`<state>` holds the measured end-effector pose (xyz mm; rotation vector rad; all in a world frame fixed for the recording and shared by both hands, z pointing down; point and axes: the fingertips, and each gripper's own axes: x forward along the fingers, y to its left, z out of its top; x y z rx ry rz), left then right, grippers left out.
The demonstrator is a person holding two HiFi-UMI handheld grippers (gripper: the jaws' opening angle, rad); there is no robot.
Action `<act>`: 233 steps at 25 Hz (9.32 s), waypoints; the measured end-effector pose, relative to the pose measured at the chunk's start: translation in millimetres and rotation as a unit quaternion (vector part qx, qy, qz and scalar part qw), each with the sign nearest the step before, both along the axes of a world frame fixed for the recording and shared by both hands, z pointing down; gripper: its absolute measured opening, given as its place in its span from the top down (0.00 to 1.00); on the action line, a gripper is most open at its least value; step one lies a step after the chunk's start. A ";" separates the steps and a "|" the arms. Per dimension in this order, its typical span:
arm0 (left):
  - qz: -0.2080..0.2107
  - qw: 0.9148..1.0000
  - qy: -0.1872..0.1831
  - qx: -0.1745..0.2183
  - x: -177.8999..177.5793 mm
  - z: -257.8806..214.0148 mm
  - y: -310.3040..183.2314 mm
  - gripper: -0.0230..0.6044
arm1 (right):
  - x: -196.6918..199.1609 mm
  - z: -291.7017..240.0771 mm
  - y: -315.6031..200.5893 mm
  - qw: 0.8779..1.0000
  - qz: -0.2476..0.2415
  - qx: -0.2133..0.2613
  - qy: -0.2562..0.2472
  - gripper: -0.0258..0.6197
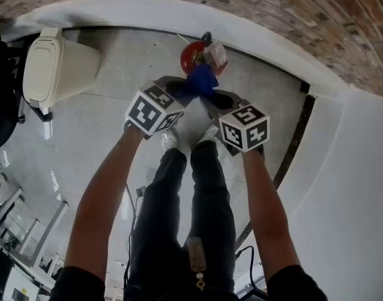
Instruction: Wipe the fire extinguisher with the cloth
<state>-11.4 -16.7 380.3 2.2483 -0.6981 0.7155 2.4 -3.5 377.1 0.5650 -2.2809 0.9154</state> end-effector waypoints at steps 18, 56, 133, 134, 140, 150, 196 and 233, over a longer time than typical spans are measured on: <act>0.021 0.997 -0.008 -0.069 -6.6 6.9 57.2 0.88 | 13.3 9.0 54.4 0.999 -0.029 -0.043 -0.001 0.92; -0.080 0.995 -0.046 -0.022 -30.7 21.3 -18.6 0.88 | 18.1 20.2 -22.7 0.995 0.100 0.003 0.006 0.93; -0.130 0.981 -0.044 -0.135 -12.7 46.9 -32.0 0.88 | 27.6 46.5 -146.6 0.988 -0.098 0.071 0.092 0.92; -0.140 0.980 -0.039 -0.139 -11.2 47.6 -29.6 0.88 | 22.9 46.7 -147.1 0.985 -0.122 0.074 0.097 0.92; -0.173 0.975 -0.027 -0.139 -17.4 50.7 -28.8 0.88 | 13.7 49.4 -145.7 0.977 -0.179 0.069 0.094 0.92; -0.122 0.980 -0.106 -0.116 -53.3 51.2 -52.3 0.88 | 46.4 59.1 -85.5 0.989 -0.119 -0.005 0.086 0.92; -0.262 0.955 -0.007 0.139 -54.3 -289.6 153.2 0.89 | 64.5 -294.8 105.7 0.966 -0.005 0.241 -0.090 0.96; -0.180 0.932 0.041 0.312 44.6 -606.6 314.5 0.89 | 97.8 -648.4 294.4 0.893 0.004 0.383 -0.237 0.96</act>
